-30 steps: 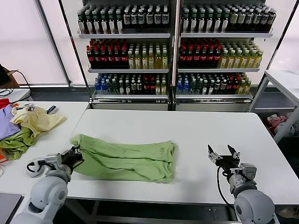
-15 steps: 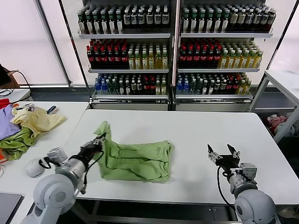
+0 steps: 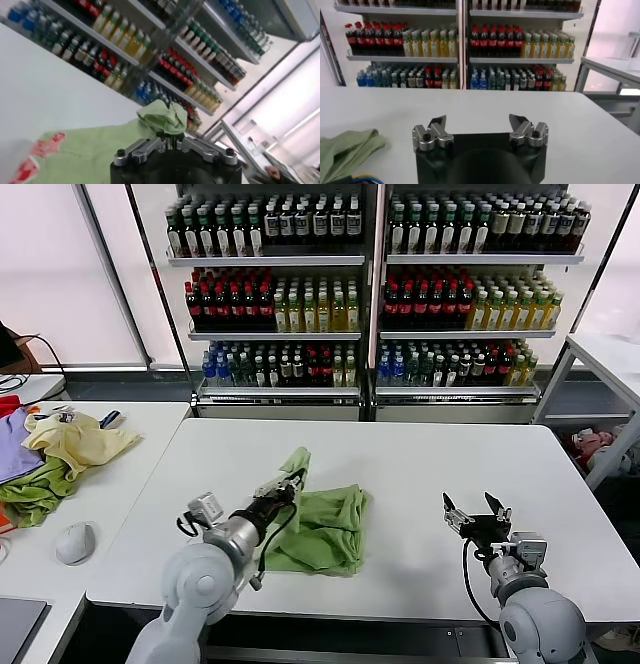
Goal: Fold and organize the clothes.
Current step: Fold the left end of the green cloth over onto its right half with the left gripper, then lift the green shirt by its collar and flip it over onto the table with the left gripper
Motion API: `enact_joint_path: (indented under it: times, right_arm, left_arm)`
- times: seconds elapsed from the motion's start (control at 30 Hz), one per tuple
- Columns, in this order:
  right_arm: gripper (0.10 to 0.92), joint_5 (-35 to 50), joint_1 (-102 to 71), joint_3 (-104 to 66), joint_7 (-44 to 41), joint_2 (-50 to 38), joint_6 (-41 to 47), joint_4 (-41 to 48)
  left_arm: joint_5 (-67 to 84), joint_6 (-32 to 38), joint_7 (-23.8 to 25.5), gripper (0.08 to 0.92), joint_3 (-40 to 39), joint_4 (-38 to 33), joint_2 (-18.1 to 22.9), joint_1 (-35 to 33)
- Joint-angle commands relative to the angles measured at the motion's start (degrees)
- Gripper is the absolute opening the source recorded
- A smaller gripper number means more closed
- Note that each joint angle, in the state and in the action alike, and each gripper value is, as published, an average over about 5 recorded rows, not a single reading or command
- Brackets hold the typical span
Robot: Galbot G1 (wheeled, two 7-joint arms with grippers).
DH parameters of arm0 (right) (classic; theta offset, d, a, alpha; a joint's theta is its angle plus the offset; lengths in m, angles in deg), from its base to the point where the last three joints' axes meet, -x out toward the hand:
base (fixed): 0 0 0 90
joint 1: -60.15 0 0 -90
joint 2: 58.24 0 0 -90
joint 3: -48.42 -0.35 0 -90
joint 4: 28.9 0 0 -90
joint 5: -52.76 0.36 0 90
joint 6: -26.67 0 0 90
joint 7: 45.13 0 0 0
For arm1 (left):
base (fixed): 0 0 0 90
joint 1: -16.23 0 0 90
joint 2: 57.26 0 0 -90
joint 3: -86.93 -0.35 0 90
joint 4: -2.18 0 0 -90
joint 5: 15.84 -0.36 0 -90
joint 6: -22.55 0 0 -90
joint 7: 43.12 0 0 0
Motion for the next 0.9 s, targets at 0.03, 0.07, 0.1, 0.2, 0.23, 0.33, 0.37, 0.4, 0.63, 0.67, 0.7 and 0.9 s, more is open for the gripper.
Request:
enact_joint_path:
  times: [0.03,0.07,0.1,0.2,0.23,0.33,0.37,0.4,0.63,0.67,0.7,0.9]
  right_arm:
    - [0.823,0.1,0.4,-0.1,0.0,0.0,-0.1,0.7]
    - [0.823,0.1,0.5,0.0,0.0,0.0,-0.1,0.8]
    - [0.823,0.1,0.7,0.0,-0.1,-0.1,-0.1,0.9]
    - [0.823,0.2,1.1,0.1,-0.1,-0.2,-0.1,1.4]
    - [0.823,0.3,1.3,0.2,-0.1,-0.2,-0.1,1.5]
    - [0.823,0.4,1.8,0.3,-0.2,-0.3,-0.2,2.1]
    - [0.823,0.5,2.0,0.4,-0.2,-0.3,-0.2,2.3]
    - [0.823,0.5,2.1,0.4,-0.2,-0.4,-0.3,2.5]
    - [0.823,0.8,2.8,0.7,-0.4,-0.5,-0.7,3.5]
    - [0.823,0.8,2.9,0.7,-0.4,-0.5,-0.8,3.6]
    - [0.823,0.9,2.9,0.7,-0.4,-0.6,-0.8,3.7]
    - [0.823,0.9,3.3,0.9,-0.4,-0.6,-0.8,3.8]
  left_arm:
    - [-8.2,-0.1,4.5,0.153,-7.7,6.1,3.5,3.5]
    - [-9.5,-0.1,5.5,0.171,-7.9,6.0,3.3,3.2]
    - [-10.6,0.0,6.5,0.189,-8.1,5.8,3.2,3.0]
    - [-12.8,0.0,9.0,0.274,-7.9,4.7,2.6,2.0]
    - [-13.4,-0.1,9.8,0.299,-7.7,4.1,2.2,1.4]
    - [-15.7,-0.2,12.1,0.386,-6.8,1.7,0.9,-0.9]
    - [-16.5,-0.2,12.8,0.42,-6.3,0.9,0.4,-1.9]
    - [-17.1,-0.2,13.3,0.446,-5.8,0.1,-0.1,-2.8]
    - [-27.2,4.5,11.5,0.645,0.0,1.0,-3.8,-7.7]
    - [-29.9,5.7,10.5,0.68,0.8,2.0,-4.4,-7.9]
    - [-32.1,6.6,9.4,0.706,1.4,2.9,-4.8,-8.0]
    - [-41.6,7.9,4.7,0.816,2.9,9.3,-6.1,-6.9]
